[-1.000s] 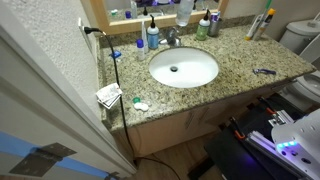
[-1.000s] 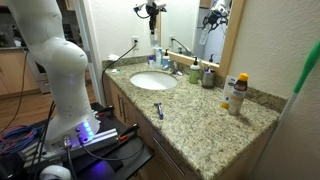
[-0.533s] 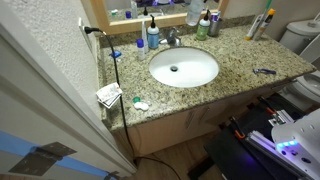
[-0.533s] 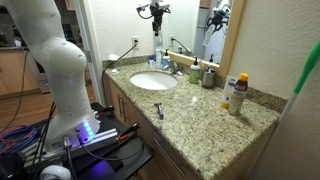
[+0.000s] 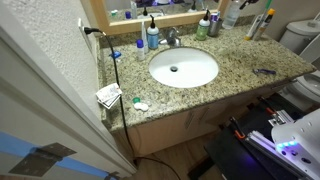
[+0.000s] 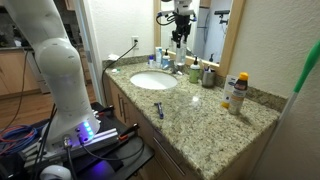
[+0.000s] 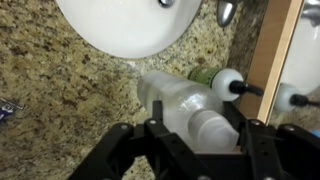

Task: Move the clear bottle closer to the silver cup

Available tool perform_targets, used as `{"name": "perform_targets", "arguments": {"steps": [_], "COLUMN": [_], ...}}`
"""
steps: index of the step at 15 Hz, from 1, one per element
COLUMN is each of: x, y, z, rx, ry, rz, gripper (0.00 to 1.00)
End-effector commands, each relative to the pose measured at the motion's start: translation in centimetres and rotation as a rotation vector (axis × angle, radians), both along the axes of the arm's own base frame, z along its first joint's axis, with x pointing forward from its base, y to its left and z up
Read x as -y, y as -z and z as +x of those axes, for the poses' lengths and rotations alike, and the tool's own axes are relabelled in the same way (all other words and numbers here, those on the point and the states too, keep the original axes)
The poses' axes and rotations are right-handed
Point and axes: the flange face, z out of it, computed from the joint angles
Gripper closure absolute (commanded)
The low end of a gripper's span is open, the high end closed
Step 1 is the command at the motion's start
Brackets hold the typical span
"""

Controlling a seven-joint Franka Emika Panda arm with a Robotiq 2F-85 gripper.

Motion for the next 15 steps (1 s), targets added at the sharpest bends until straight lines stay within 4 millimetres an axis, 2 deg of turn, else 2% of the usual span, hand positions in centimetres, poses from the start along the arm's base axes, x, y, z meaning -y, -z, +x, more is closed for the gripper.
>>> {"name": "perform_targets", "arguments": {"steps": [1, 3, 4, 6, 11, 12, 13, 15], "x": [1.5, 2.3, 2.0, 3.8, 11.9, 12.7, 11.0, 12.6], "y": [-0.1, -0.2, -0.2, 1.2, 3.2, 3.3, 3.5, 4.0], "z": [-0.5, -0.8, -0.7, 0.6, 2.8, 3.3, 1.6, 2.5], "rx": [0.002, 0.003, 0.003, -0.019, 0.041, 0.055, 0.021, 0.027], "ry": [0.035, 0.063, 0.066, 0.139, 0.429, 0.481, 0.4, 0.454], "rz": [0.004, 0.008, 0.011, 0.005, 0.016, 0.042, 0.017, 0.027], "gripper": [0.4, 0.4, 0.65, 0.65, 0.65, 0.65, 0.4, 0.4]}}
